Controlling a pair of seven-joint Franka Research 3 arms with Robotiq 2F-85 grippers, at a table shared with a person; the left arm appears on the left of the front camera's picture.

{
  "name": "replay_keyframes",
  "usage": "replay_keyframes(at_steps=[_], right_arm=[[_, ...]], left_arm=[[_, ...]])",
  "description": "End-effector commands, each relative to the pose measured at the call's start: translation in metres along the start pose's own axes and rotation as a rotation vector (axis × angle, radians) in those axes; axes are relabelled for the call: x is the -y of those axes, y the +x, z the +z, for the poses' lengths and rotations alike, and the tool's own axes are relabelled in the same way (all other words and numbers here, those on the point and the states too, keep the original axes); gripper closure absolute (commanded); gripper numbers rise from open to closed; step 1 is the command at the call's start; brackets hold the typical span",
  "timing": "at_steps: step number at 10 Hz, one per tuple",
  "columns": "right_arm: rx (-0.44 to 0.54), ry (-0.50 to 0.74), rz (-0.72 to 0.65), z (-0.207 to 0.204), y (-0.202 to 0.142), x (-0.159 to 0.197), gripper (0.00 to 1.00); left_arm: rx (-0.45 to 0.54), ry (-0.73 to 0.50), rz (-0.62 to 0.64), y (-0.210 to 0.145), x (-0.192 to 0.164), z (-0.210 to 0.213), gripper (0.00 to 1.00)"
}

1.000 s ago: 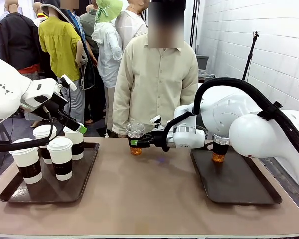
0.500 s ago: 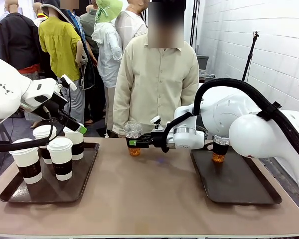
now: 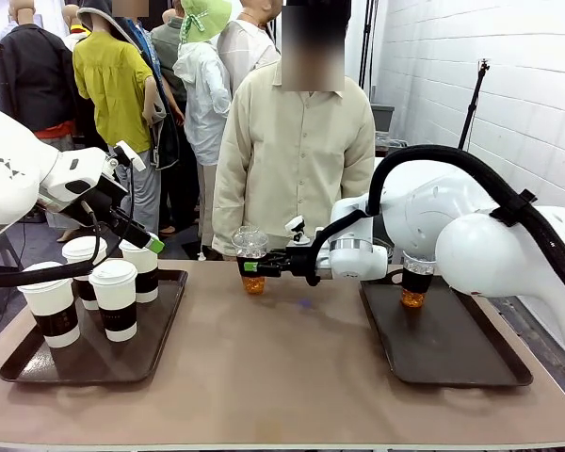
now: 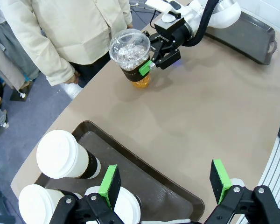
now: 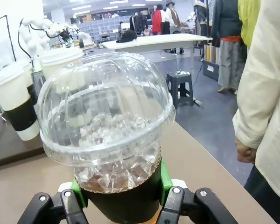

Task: Distribute the coffee onto the tray.
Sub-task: Pick up another iced Americano from the middle of the table and place it on the right Handle tray.

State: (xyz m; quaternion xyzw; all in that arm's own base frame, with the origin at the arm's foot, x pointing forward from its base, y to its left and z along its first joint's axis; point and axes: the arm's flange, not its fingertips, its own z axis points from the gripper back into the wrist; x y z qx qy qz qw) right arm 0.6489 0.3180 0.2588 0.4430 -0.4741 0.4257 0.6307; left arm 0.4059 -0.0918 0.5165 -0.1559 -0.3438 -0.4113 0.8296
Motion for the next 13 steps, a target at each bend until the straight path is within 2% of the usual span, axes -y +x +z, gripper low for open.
replay_keyframes(at_steps=[1,5,7,8,10,13], right_arm=[[0.053,0.036,0.019,0.035,0.024,-0.036,0.33],[0.048,0.084,0.043,0.106,0.049,-0.096,0.33],[0.036,0.107,0.049,0.151,0.045,-0.119,0.33],[0.042,0.079,0.061,0.173,0.043,-0.128,0.33],[0.06,0.041,0.063,0.211,0.034,-0.14,0.33],[0.096,0.044,0.042,0.242,0.021,-0.138,0.33]], left_arm=[[0.009,-0.013,0.0,-0.002,-0.002,-0.001,0.0],[0.009,-0.013,0.0,-0.002,-0.002,-0.001,0.0],[0.009,-0.013,0.0,-0.002,-0.002,-0.001,0.0],[0.009,-0.013,0.0,-0.002,-0.002,-0.001,0.0],[0.009,-0.013,0.0,-0.002,-0.002,-0.001,0.0],[0.009,-0.013,0.0,-0.002,-0.002,-0.001,0.0]])
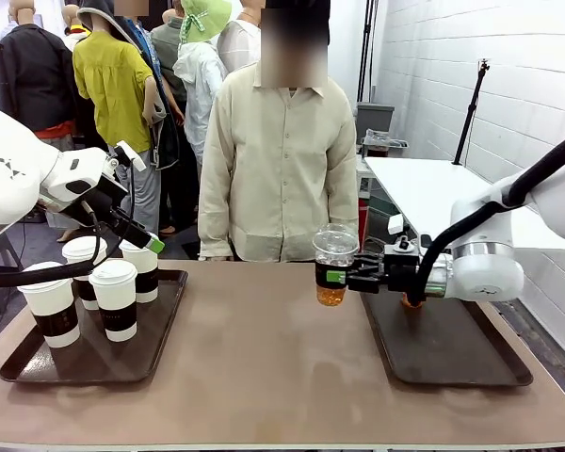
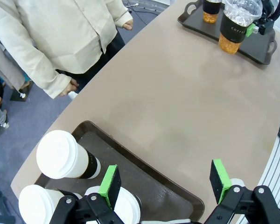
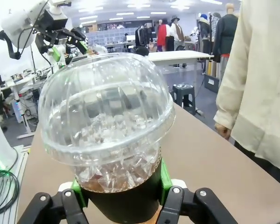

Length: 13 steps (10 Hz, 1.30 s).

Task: Distribute the coffee onto the tray.
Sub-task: Pick up another iced Americano from the middle of the table and place it on the right Handle tray.

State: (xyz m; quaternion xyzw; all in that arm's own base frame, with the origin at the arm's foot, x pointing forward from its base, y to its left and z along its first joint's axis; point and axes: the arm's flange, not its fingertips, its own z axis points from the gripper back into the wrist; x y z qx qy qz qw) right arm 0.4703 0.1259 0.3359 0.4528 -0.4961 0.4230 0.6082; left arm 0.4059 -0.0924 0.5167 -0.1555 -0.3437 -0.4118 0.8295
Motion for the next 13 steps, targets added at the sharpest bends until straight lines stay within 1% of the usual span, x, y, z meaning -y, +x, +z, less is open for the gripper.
replay_keyframes(at_steps=[1,2,3,7,8,10,12,13], right_arm=[[0.04,0.027,0.012,0.009,-0.001,-0.001,0.33],[0.039,0.039,0.012,0.009,-0.002,0.001,0.33],[0.01,0.001,-0.006,0.007,-0.003,0.001,0.33],[0.006,0.001,-0.012,0.009,-0.007,0.002,0.33],[-0.008,-0.001,-0.007,0.018,-0.01,0.007,0.33],[-0.028,0.014,-0.006,0.055,-0.018,0.002,0.33],[-0.032,-0.003,-0.008,0.087,-0.024,-0.003,0.33],[-0.017,-0.009,-0.016,0.102,-0.025,-0.004,0.33]], left_arm=[[0.01,-0.014,0.001,-0.002,-0.003,0.0,0.0],[0.01,-0.014,0.001,-0.002,-0.003,0.0,0.0],[0.01,-0.014,0.001,-0.002,-0.003,0.0,0.0],[0.01,-0.014,0.001,-0.002,-0.003,0.0,0.0],[0.01,-0.014,0.001,-0.002,-0.003,0.0,0.0],[0.01,-0.014,0.001,-0.002,-0.003,0.0,0.0],[0.01,-0.014,0.001,-0.002,-0.003,0.0,0.0],[0.01,-0.014,0.001,-0.002,-0.003,0.0,0.0]])
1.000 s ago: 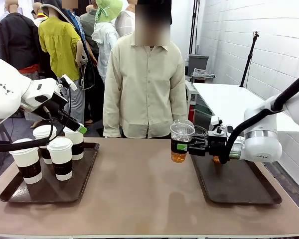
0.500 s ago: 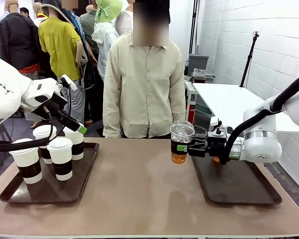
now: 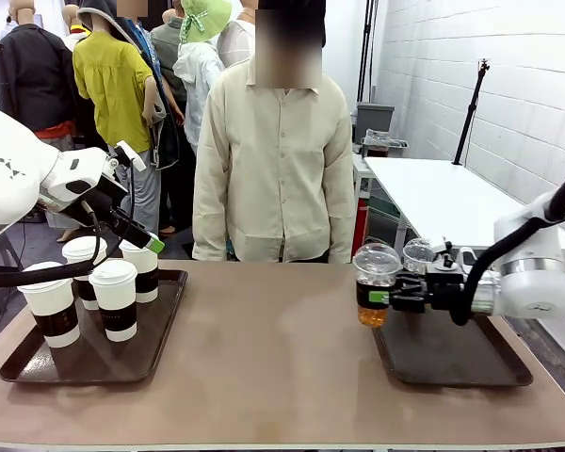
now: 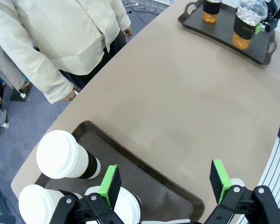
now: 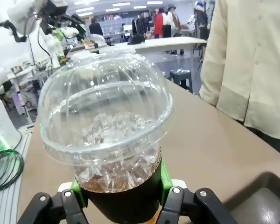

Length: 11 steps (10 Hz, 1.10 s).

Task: Distribute the coffee onto the tray.
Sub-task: Pick up another iced Americano from the middle of the table and place it on the right Handle tray.

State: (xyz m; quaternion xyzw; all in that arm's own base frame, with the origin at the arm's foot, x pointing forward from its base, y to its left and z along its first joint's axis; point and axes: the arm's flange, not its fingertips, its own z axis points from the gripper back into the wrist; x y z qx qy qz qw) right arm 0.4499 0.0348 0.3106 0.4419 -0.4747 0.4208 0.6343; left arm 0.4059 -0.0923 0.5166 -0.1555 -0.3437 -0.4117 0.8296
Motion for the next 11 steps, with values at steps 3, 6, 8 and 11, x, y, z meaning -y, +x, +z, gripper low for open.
replay_keyframes(at_steps=[3,6,8,11], right_arm=[[0.026,-0.027,0.007,0.048,-0.006,-0.008,0.33],[0.013,-0.03,0.027,0.068,-0.026,-0.002,0.33],[0.031,-0.02,0.044,0.072,-0.037,0.003,0.33],[0.029,-0.023,0.073,0.069,-0.054,0.008,0.33]], left_arm=[[0.01,-0.014,0.001,-0.002,-0.003,0.0,0.0],[0.01,-0.014,0.001,-0.002,-0.003,0.0,0.0],[0.01,-0.014,0.001,-0.002,-0.003,0.0,0.0],[0.01,-0.014,0.001,-0.002,-0.003,0.0,0.0]])
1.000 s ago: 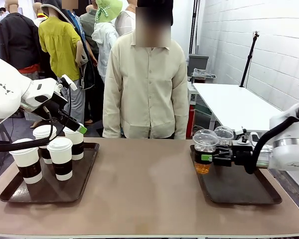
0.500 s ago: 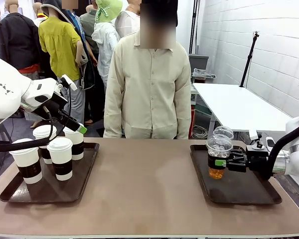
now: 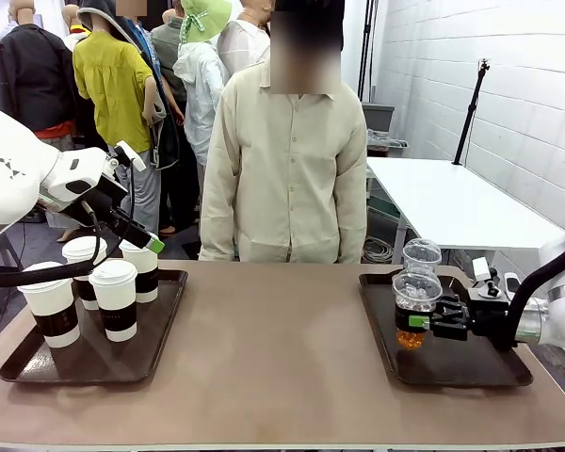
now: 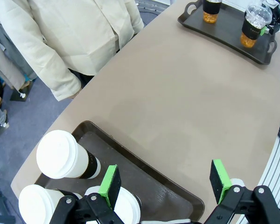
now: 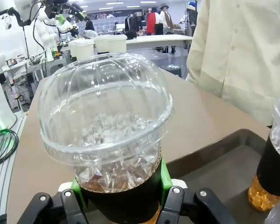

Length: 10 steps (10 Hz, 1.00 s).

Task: Distribute the coffee onto the tray.
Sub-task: Pick up another iced Americano from the middle of the table and place it on the right Handle tray.

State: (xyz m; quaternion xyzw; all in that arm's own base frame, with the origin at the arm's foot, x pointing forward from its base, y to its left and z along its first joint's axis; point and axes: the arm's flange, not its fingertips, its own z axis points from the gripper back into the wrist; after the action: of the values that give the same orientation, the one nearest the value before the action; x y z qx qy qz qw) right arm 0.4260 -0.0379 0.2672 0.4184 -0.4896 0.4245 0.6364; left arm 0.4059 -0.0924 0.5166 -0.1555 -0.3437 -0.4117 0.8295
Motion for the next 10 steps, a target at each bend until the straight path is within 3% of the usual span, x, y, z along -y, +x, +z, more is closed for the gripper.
replay_keyframes(at_steps=[1,10], right_arm=[[0.03,0.019,0.04,-0.001,-0.004,0.006,0.33],[0.034,0.013,0.029,-0.004,-0.026,0.009,0.33]], left_arm=[[0.01,-0.014,0.001,-0.002,-0.003,0.0,0.0],[0.01,-0.014,0.001,-0.002,-0.003,0.0,0.0]])
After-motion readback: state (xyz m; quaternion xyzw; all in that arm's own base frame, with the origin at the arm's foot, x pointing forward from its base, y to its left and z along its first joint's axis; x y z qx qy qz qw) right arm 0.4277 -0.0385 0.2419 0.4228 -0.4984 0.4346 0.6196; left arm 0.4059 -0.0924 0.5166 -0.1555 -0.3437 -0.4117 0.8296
